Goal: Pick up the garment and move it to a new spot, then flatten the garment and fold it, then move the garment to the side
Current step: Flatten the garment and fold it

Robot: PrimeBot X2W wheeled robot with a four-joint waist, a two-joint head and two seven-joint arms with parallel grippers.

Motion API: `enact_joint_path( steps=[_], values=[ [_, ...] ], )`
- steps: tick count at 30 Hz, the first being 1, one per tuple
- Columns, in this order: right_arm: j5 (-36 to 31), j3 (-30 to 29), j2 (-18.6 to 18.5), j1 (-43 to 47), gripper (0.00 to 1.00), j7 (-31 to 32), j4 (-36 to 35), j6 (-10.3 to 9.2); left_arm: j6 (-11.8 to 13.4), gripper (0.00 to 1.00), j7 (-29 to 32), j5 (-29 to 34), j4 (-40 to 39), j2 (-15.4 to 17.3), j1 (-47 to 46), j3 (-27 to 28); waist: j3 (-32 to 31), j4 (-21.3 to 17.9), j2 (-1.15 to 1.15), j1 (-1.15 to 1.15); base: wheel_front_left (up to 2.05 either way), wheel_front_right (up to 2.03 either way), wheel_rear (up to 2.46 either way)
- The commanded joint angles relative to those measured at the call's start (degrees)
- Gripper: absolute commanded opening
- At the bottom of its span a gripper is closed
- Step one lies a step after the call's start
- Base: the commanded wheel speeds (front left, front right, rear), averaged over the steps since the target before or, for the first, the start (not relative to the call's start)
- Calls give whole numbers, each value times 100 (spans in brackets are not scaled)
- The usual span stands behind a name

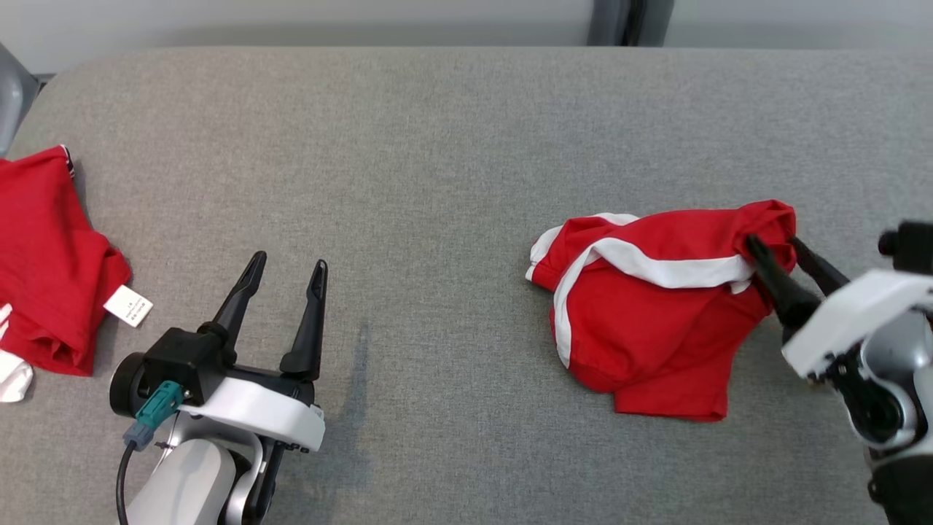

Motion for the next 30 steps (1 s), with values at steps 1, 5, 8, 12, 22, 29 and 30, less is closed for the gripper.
enact_joint_path(
  steps=[1,5,8,12,22,29,30],
  values=[
    [60,-70,-45,277,100,-152,-45,0,8,100,-23,63,16,26,60,35,-141,-48,0,0,0,0,0],
    [117,-351,-16,881,100,-416,-279,0,67,100,-20,46,-20,72,202,85,-326,-141,0,0,0,0,0],
    [-78,-611,32,1249,100,-649,-584,0,151,100,-13,32,-75,120,311,128,-423,-213,0,0,0,0,0],
    [-490,-964,241,1567,100,-1075,-1146,0,338,100,11,33,-178,211,456,239,-531,-301,0,0,0,0,0],
    [-1980,-929,862,2016,100,-1729,-2528,0,767,100,212,76,-654,433,892,379,-918,-368,0,0,0,0,0],
    [-2367,-825,1075,2414,100,-1689,-2731,0,910,100,383,133,-946,515,1142,292,-1132,-327,0,0,0,0,0],
    [-2430,-822,1091,2455,100,-1671,-2753,0,925,100,414,137,-986,527,1176,277,-1151,-323,0,0,0,0,0]
  ],
)
